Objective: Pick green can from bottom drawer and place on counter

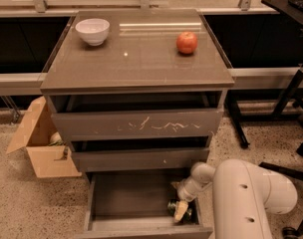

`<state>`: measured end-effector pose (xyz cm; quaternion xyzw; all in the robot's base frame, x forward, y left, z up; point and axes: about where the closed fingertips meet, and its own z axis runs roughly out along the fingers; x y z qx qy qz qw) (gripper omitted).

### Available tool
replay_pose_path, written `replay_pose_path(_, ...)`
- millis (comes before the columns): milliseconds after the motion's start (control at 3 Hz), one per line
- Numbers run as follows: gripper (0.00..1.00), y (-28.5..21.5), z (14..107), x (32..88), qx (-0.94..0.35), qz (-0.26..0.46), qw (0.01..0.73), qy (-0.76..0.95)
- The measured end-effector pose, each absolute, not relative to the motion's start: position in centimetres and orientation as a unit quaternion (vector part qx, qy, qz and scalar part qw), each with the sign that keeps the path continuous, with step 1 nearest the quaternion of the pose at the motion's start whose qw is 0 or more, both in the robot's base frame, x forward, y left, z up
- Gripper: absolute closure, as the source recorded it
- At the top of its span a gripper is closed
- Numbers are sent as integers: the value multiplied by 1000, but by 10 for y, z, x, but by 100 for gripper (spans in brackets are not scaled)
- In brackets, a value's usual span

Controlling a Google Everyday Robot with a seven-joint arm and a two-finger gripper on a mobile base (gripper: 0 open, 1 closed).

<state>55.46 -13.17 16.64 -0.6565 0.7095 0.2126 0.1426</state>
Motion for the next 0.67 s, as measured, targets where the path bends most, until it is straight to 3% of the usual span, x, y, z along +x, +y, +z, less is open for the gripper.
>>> replay_pose_path(667, 4, -143, 127, 551, -664, 208, 102, 711)
